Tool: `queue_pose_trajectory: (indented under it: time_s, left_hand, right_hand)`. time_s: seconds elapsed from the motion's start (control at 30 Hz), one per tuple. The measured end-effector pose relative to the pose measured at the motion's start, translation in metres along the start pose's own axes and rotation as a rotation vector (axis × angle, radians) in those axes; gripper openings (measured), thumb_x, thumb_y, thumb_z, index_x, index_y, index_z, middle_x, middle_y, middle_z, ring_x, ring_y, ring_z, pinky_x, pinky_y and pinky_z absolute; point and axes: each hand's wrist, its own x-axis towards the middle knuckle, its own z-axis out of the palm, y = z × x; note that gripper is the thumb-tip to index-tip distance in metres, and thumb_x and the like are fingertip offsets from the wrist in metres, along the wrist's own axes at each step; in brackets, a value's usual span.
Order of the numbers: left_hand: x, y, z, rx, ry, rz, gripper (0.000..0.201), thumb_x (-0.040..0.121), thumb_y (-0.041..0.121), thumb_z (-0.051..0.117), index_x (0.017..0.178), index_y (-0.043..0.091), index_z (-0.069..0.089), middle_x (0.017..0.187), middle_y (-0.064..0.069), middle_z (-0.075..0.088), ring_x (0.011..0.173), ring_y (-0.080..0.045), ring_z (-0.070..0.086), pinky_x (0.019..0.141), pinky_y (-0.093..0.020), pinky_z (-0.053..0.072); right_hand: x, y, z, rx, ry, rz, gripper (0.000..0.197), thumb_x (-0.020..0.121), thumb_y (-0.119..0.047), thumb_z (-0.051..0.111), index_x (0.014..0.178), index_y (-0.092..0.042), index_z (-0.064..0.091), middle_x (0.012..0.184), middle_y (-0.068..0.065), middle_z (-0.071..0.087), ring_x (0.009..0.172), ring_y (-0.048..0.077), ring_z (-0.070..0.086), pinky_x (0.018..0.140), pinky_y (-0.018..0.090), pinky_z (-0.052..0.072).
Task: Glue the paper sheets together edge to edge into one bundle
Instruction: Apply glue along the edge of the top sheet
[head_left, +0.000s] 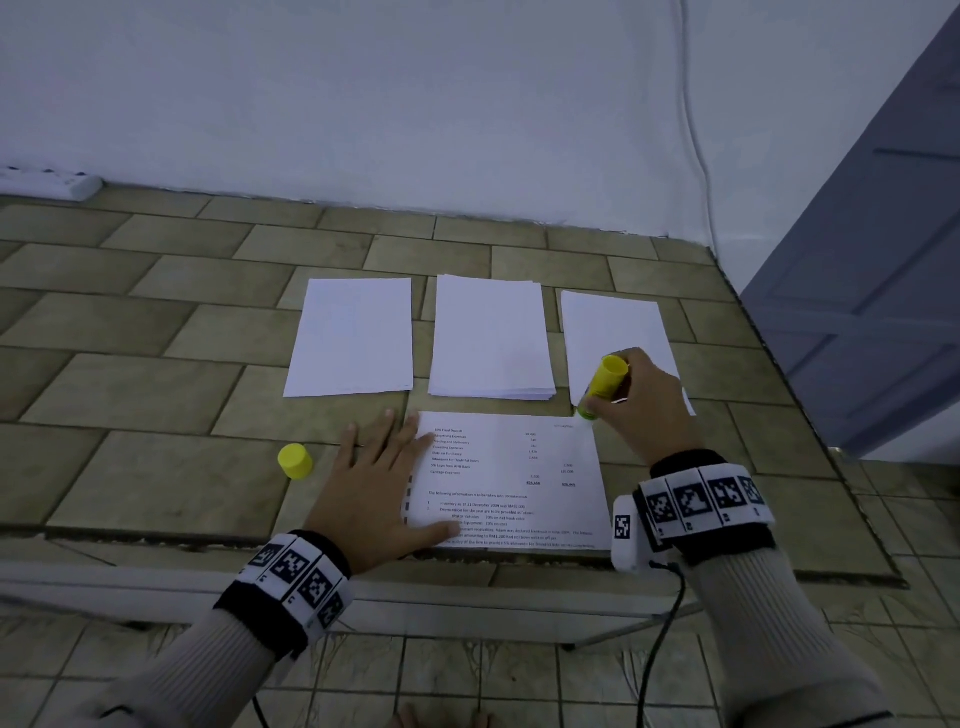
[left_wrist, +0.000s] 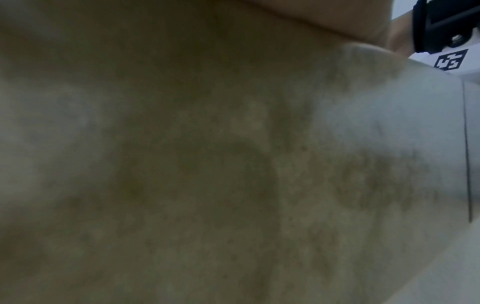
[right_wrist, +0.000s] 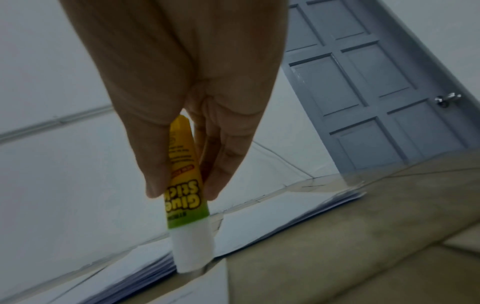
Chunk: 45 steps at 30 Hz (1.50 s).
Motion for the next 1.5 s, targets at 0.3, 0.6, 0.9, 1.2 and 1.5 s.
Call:
queue_pose_trajectory:
  time_s: [0.3,0.6,0.9,1.2,1.5]
  left_hand:
    - [0.001,-0.001,0.001,0.015,0.003,0.013,0.116,0.068,0.097,0.013,0.155,0.021,0.016,0.162,0.001,-0.006,0.15,-0.021,-0.009,0.118,-0.057,-0.004]
    - [0.001,-0.001,0.004,-0.005,0.045,0.043,0.107,0.073,0.094,0.022,0.156,0.026,0.013,0.163,0.003,0.009,0.15,-0.021,-0.003,0.118,-0.059,0.0]
    - [0.002,0.0,0.001,0.032,-0.027,-0.008,0.124,0.064,0.099,0.008,0.156,0.016,0.004,0.162,0.005,-0.008,0.148,-0.016,-0.014,0.119,-0.053,-0.007]
    - [0.001,0.001,-0.001,0.047,-0.039,-0.018,0.125,0.062,0.099,0.005,0.156,0.016,0.006,0.161,0.006,-0.008,0.149,-0.017,-0.01,0.119,-0.054,-0.004]
    - [0.002,0.002,-0.001,0.074,-0.053,-0.02,0.126,0.063,0.099,0.003,0.156,0.015,0.005,0.16,0.005,-0.01,0.15,-0.019,-0.009,0.119,-0.055,-0.002]
  right_hand:
    - [-0.037,-0.063,0.047,0.315,-0.264,-0.212,0.018,0.076,-0.009,0.076,0.08,-0.009,0.059,0.085,0.005,0.067,0.081,0.018,0.065,0.076,0.035,0.057]
    - [-0.045,-0.097,0.092,0.124,-0.386,-0.383,0.021,0.081,-0.017,0.073,0.092,-0.007,0.057,0.093,0.009,0.062,0.086,0.024,0.059,0.077,0.045,0.053]
    - [-0.045,-0.077,0.071,0.101,-0.357,-0.317,0.018,0.083,-0.019,0.07,0.089,-0.013,0.055,0.091,0.005,0.062,0.085,0.02,0.06,0.08,0.043,0.053]
    - [-0.051,-0.012,0.014,0.086,-0.171,-0.239,0.015,0.08,-0.011,0.073,0.084,-0.009,0.059,0.082,0.005,0.066,0.075,0.016,0.064,0.069,0.033,0.056]
    - [-0.054,0.007,0.0,0.008,-0.029,-0.2,0.014,0.08,-0.009,0.068,0.081,-0.009,0.054,0.075,0.005,0.06,0.07,0.02,0.059,0.067,0.042,0.054]
